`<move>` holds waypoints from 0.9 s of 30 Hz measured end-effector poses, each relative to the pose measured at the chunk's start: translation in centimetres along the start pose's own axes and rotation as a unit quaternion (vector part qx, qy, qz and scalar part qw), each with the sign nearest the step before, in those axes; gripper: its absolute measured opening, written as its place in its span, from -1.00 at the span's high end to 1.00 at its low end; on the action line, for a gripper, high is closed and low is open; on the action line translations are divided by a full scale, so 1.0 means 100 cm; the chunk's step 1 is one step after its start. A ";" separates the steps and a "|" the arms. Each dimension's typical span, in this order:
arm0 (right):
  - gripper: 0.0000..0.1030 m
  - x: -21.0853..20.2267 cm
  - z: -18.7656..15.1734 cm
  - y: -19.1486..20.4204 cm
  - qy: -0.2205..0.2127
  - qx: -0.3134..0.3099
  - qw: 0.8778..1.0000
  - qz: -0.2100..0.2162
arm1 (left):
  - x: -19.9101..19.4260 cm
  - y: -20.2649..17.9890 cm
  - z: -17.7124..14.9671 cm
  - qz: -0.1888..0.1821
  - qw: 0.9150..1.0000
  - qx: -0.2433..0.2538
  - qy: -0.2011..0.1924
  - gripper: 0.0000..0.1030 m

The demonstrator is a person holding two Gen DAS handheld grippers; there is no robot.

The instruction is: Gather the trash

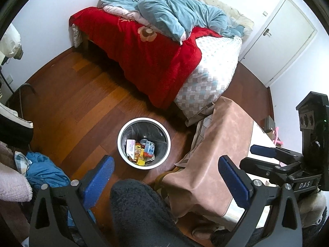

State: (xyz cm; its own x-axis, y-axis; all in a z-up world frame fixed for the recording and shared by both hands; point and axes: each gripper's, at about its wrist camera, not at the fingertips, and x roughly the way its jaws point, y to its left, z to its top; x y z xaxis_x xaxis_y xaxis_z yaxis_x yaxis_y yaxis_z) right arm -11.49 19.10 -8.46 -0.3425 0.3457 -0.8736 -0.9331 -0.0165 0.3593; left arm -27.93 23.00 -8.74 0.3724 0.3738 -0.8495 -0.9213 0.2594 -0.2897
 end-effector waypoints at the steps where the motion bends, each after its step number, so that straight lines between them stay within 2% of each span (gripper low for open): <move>1: -1.00 0.001 0.000 0.000 0.000 0.000 1.000 -0.002 | 0.000 0.000 0.000 0.001 1.000 -0.001 0.000 -1.00; 27: -1.00 0.002 0.002 -0.003 0.003 0.001 1.000 -0.002 | 0.001 -0.001 -0.004 0.001 1.000 -0.003 0.000 -1.00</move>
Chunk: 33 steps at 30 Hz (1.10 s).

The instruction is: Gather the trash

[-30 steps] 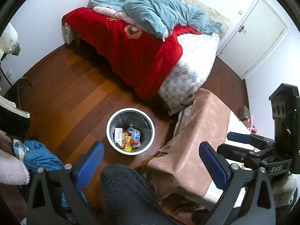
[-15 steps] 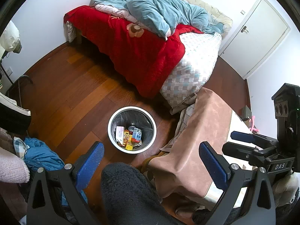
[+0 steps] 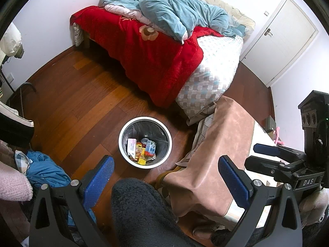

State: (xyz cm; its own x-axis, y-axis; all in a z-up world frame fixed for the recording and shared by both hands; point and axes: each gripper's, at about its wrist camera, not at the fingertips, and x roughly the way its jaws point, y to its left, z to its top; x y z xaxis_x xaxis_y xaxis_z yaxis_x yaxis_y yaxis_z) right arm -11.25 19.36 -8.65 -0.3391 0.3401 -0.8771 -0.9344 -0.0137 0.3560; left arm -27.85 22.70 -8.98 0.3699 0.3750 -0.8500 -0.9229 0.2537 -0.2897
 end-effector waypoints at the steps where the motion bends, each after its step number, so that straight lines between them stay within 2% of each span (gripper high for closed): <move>1: -1.00 0.000 -0.001 -0.001 0.000 0.001 1.000 0.001 | 0.000 0.000 0.000 0.002 1.000 0.000 0.000 -1.00; 33: -1.00 0.002 -0.002 0.011 0.006 -0.003 1.000 0.008 | -0.003 0.002 -0.008 0.003 1.000 -0.005 -0.004 -1.00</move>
